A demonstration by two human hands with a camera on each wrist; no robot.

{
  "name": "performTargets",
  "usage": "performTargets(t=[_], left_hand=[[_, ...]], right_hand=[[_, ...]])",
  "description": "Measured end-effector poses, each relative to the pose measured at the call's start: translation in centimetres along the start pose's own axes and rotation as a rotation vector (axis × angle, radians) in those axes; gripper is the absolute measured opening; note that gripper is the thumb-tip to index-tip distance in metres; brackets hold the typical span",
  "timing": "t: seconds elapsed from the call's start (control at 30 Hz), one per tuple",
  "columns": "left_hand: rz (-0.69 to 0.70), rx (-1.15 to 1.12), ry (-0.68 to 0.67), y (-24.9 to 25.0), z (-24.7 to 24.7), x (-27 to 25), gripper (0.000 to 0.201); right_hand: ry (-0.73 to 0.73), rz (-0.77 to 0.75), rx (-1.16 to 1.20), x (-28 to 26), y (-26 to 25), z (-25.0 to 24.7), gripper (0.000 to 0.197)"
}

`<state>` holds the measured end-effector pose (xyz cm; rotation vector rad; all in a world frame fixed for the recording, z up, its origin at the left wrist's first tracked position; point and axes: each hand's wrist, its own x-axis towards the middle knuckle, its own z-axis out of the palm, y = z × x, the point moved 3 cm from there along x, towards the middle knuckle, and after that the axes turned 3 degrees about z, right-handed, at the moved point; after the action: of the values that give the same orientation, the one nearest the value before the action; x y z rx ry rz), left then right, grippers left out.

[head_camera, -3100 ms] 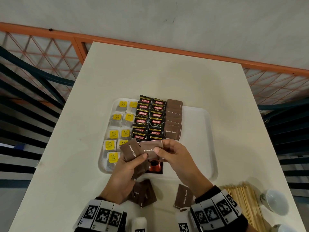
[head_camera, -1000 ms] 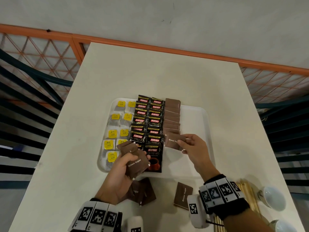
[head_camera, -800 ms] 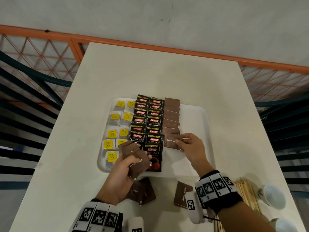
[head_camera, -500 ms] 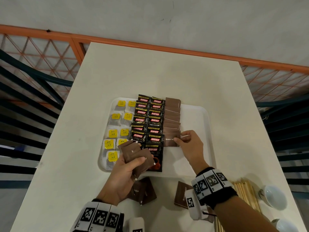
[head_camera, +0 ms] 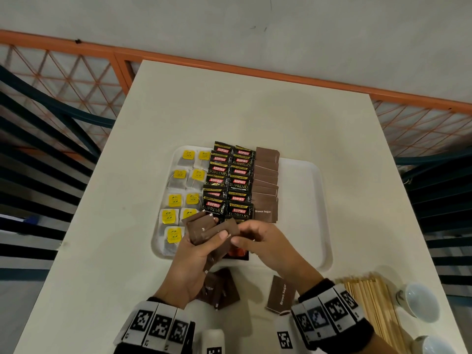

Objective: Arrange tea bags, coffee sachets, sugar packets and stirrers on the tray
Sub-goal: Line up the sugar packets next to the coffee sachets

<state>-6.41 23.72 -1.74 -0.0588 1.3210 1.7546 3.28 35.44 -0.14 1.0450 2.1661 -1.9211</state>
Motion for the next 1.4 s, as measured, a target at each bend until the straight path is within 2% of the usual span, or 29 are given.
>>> performTargets(t=[0.2, 0.3, 0.4, 0.53, 0.8, 0.93, 1.17, 1.23, 1.27, 1.4], left_hand=[[-0.017, -0.045, 0.028, -0.1, -0.2, 0.2, 0.020], [-0.059, -0.111, 0.051, -0.1, -0.4, 0.2, 0.010], [-0.097, -0.194, 0.042, -0.1, -0.4, 0.3, 0.016], [-0.146, -0.285, 0.013, 0.0, -0.1, 0.2, 0.024], [-0.115, -0.143, -0.007, 0.1, 0.0, 0.1, 0.025], [-0.074, -0.113, 0.016, 0.0, -0.2, 0.0, 0.032], [-0.043, -0.090, 0.016, 0.1, 0.2, 0.0, 0.036], [-0.042, -0.094, 0.018, 0.1, 0.3, 0.0, 0.036], [-0.037, -0.097, 0.020, 0.1, 0.3, 0.0, 0.039], [-0.011, -0.083, 0.016, 0.0, 0.5, 0.0, 0.058]], right_hand=[[0.111, 0.058, 0.170, 0.1, 1.1, -1.6, 0.010], [0.224, 0.103, 0.196, -0.1, 2.0, -3.5, 0.004], [0.349, 0.157, 0.148, -0.3, 3.1, -5.5, 0.004], [0.446, 0.203, 0.122, -0.3, 4.0, -6.8, 0.006], [0.521, 0.235, 0.110, 0.9, 4.8, -6.0, 0.012], [0.562, 0.230, 0.102, 1.4, 4.8, -5.8, 0.008], [0.654, 0.240, -0.109, 0.9, 4.2, -5.6, 0.029], [0.629, 0.175, -0.145, 0.3, 2.9, -5.0, 0.025], [0.560, 0.144, -0.137, -0.1, 2.1, -4.4, 0.021], [0.118, 0.064, -0.040, -1.1, -0.2, -1.2, 0.013]])
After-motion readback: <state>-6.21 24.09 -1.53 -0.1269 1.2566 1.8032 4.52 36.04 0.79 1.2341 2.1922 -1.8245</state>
